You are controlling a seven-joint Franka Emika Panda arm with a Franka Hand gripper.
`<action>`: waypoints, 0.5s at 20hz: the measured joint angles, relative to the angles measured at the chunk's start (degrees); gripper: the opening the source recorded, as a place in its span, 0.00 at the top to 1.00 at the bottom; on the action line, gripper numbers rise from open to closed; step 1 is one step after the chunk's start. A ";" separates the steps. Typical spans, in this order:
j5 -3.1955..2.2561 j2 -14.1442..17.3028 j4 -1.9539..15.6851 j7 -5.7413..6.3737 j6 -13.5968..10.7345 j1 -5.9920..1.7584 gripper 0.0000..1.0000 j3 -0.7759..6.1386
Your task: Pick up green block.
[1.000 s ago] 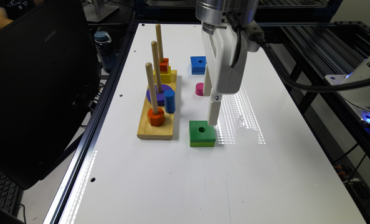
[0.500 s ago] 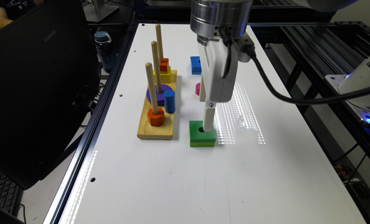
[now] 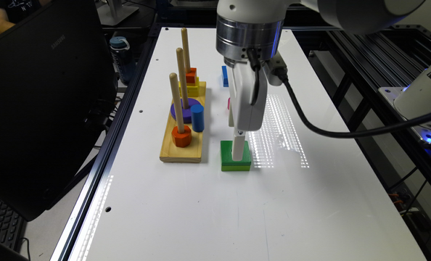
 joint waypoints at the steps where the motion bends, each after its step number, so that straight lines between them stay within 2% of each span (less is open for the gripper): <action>1: -0.33 0.28 0.32 0.58 0.00 0.20 0.00 0.12; 2: -0.58 0.51 0.58 1.21 0.00 0.55 0.00 0.13; 4: -0.86 0.69 0.72 1.72 0.00 0.80 0.00 0.11; 7: -1.19 0.77 0.77 1.92 0.00 0.78 0.00 0.07; 10: -1.29 0.77 0.78 1.97 0.00 0.78 0.00 0.07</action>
